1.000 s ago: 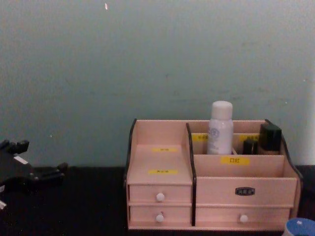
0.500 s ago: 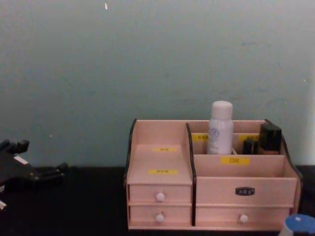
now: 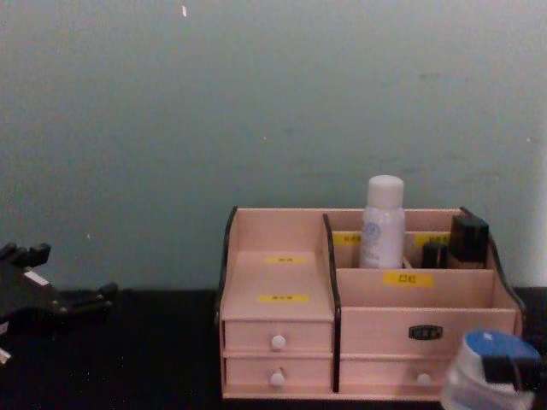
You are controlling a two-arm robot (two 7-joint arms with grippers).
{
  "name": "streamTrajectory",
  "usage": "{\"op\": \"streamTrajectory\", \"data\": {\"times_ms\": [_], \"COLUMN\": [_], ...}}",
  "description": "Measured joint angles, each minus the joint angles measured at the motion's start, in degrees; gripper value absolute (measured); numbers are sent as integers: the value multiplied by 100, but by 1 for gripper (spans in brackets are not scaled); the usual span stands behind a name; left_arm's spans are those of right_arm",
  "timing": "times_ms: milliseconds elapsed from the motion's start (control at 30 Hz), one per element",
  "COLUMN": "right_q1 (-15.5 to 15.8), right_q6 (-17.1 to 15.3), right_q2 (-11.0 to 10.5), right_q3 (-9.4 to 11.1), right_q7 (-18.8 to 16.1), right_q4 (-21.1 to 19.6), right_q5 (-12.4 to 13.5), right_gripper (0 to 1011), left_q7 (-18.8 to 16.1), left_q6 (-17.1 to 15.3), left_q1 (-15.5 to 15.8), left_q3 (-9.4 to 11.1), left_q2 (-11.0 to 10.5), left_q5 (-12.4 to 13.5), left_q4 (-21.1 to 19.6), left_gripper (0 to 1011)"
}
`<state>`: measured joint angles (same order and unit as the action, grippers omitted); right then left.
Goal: Pick up the facial cleanser and watermelon frost from the table and place them into the tiered storage box.
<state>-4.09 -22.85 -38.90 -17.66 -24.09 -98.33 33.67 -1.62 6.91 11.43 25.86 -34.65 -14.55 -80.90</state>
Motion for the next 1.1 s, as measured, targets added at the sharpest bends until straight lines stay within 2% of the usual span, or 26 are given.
{"op": "streamTrajectory", "data": {"times_ms": [367,667,767,800,900,1100], "right_q1": [-552,-1178,-1452,-1452,-1737,-2144], "right_q6": [75,191,194,194,193,181], "right_q2": [166,397,522,522,666,919], "right_q3": [-375,-741,-916,-916,-1073,-1260], "right_q7": [-115,-267,-299,-299,-323,-370], "right_q4": [66,285,454,454,676,1052], "right_q5": [40,21,-28,-28,-56,-58], "right_gripper": [703,703,703,703,703,703], "left_q7": [0,0,0,0,0,0], "left_q6": [0,0,0,0,0,0], "left_q1": [0,0,0,0,0,0], "left_q3": [0,0,0,0,0,0], "left_q2": [0,0,0,0,0,0], "left_q5": [0,0,0,0,0,0], "left_q4": [0,0,0,0,0,0], "left_gripper": [1001,1001,1001,1001,1001,1001]}}
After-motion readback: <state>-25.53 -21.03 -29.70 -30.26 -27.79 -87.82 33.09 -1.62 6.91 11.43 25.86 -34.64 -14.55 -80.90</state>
